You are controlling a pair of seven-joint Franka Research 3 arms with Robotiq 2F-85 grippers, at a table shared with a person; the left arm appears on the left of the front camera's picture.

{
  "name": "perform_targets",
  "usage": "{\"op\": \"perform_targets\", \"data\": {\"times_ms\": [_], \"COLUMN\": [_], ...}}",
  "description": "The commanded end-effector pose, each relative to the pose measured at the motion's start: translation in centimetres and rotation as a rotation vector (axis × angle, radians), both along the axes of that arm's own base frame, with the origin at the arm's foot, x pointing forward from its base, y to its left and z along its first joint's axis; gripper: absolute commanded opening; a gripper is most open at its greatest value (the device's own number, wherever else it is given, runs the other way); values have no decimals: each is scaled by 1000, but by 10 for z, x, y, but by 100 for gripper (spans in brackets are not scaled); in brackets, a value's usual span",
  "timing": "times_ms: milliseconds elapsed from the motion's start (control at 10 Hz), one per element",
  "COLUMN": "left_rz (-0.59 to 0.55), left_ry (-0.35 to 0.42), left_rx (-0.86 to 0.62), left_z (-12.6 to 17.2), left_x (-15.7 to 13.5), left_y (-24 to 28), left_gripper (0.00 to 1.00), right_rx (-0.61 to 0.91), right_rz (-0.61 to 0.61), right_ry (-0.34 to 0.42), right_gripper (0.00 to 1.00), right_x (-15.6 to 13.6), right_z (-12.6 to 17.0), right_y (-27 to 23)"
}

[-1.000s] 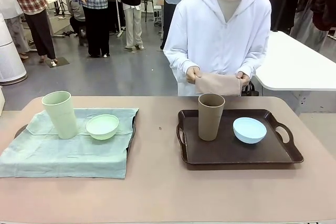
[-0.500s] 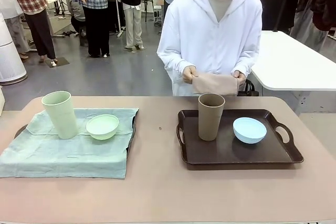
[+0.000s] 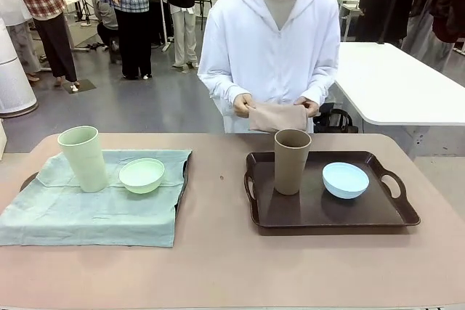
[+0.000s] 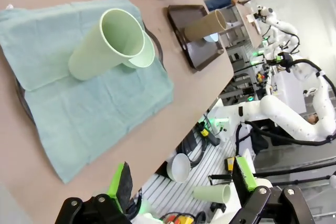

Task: Set up a tray with a mat and arrange the tableware.
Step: Pick up the Picnic Bowl and Reusable plastic cup from the Handle tray in front of the human's position and hold them in the air.

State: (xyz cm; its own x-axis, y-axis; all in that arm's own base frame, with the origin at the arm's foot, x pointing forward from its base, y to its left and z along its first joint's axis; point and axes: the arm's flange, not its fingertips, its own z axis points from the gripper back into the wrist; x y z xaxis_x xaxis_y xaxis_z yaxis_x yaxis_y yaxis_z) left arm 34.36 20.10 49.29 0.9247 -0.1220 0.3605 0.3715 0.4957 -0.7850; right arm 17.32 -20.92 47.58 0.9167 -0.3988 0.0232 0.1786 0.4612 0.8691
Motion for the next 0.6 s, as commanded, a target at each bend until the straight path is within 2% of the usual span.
{"op": "perform_targets", "data": {"times_ms": [0,300,500], "left_rz": [11,11,0], "left_ry": [10,10,0], "left_rx": [-8,-8,0], "left_z": [2,2,0], "left_x": [-1,-1,0], "left_y": [0,0,0], "left_gripper": [100,100,100], "right_rx": [10,10,-7], "right_rz": [8,8,15], "right_ry": [-10,-10,18], "right_gripper": [78,78,78], "right_x": [0,0,8], "right_z": [-1,-1,5], "right_y": [0,0,-1]}}
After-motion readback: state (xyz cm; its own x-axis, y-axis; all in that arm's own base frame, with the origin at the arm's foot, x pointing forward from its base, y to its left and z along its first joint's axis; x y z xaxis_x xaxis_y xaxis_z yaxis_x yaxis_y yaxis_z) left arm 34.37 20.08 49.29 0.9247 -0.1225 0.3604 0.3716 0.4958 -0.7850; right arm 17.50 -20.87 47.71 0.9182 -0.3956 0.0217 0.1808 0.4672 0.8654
